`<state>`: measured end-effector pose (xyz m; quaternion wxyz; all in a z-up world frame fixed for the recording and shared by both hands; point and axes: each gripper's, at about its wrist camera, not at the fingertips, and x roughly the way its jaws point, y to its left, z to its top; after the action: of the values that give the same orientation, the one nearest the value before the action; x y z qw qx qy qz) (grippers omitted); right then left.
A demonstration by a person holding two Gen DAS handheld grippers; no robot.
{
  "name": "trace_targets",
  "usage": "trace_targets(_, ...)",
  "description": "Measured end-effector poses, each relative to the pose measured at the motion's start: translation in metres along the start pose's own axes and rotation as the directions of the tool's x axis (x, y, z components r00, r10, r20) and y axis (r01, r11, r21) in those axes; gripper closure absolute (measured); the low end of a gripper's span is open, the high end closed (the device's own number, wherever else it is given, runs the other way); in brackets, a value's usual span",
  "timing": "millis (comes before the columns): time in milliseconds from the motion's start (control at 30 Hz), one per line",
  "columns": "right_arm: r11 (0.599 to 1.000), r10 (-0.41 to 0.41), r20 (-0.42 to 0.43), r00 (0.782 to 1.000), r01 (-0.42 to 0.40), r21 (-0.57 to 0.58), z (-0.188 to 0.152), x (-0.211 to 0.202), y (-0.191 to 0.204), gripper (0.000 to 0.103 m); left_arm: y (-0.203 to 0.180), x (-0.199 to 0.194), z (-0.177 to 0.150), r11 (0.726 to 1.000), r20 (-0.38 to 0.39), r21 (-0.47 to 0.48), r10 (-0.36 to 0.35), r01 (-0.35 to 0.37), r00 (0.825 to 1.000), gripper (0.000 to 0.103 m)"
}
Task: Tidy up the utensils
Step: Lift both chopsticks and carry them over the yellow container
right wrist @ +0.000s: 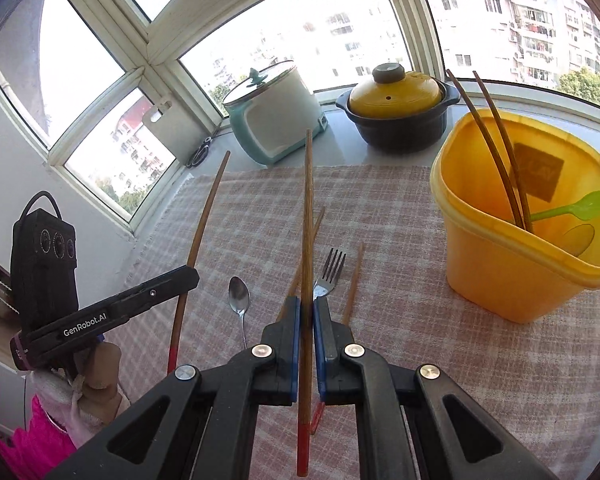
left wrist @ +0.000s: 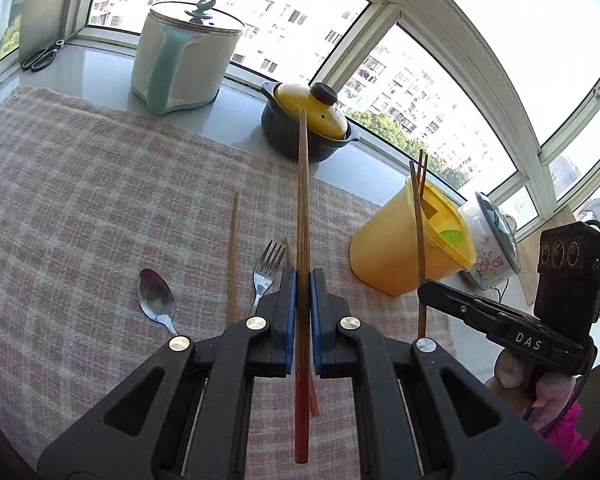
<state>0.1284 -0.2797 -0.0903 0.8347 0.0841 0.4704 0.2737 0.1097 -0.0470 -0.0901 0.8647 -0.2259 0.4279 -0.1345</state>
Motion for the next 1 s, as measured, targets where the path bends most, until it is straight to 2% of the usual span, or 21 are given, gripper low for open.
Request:
trace_targets(533, 0.999, -0.030, 0.173, 0.984, 0.027, 0.017, 0.020, -0.088, -0.052, 0.099, -0.079, 0.019, 0.022, 0.997, 0.097, 0.038, -0.067, 0.064, 0.993, 0.098)
trace_targets(1000, 0.999, -0.036, 0.239, 0.970, 0.034, 0.013, 0.057, -0.111, -0.096, 0.099, -0.130, 0.056, 0.046, 0.995, 0.132, 0.048, -0.091, 0.086, 0.987, 0.099)
